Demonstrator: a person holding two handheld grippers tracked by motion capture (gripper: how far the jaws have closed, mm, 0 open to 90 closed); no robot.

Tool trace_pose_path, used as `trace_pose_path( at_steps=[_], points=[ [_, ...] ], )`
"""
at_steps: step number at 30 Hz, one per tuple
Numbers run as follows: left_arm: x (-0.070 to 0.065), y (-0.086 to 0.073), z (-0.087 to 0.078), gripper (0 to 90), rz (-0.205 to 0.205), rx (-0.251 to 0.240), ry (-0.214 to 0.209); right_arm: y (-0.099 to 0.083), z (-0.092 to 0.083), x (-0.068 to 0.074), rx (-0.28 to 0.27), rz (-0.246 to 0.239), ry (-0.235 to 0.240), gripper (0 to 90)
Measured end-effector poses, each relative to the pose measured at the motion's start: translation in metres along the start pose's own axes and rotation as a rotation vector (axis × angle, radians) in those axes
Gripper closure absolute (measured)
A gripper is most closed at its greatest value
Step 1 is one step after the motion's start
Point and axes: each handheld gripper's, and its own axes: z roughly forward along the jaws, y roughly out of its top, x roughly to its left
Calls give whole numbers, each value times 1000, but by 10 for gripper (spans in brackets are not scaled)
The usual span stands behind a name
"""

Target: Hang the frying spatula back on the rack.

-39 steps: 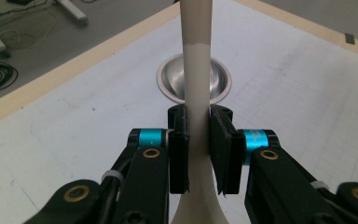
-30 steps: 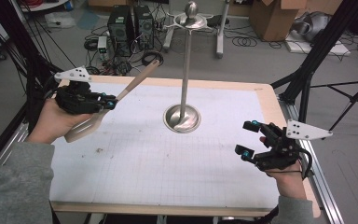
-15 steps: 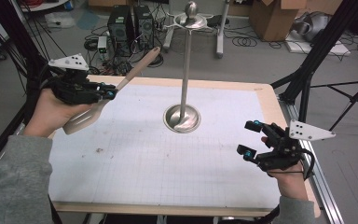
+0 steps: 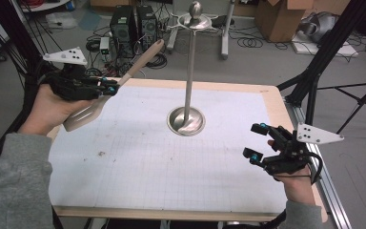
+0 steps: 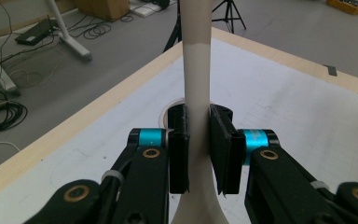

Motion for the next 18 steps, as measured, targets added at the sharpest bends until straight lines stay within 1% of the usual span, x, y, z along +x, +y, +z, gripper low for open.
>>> trace_pose_path(
  at_steps=[2,6,9,12,14,15,18],
  points=[
    [0,3,0,777,-4,-5,1,0,0,-1,-2,-6,1,101],
    [2,9,-2,777,-3,-11,4,0,0,-1,-5,-1,1,101],
    [2,13,-3,777,-6,-31,2,0,-1,-2,-9,3,0,101],
    [3,16,-5,777,-9,-41,2,0,-2,-2,-12,3,-2,101],
    [4,19,-7,777,-4,-34,10,0,-3,-3,-16,-1,-1,101],
    [4,20,-7,777,-6,-44,10,0,-3,-3,-16,2,-2,101],
    [4,23,-8,777,-4,-49,4,-1,-4,-3,-20,10,-2,101]
  ],
)
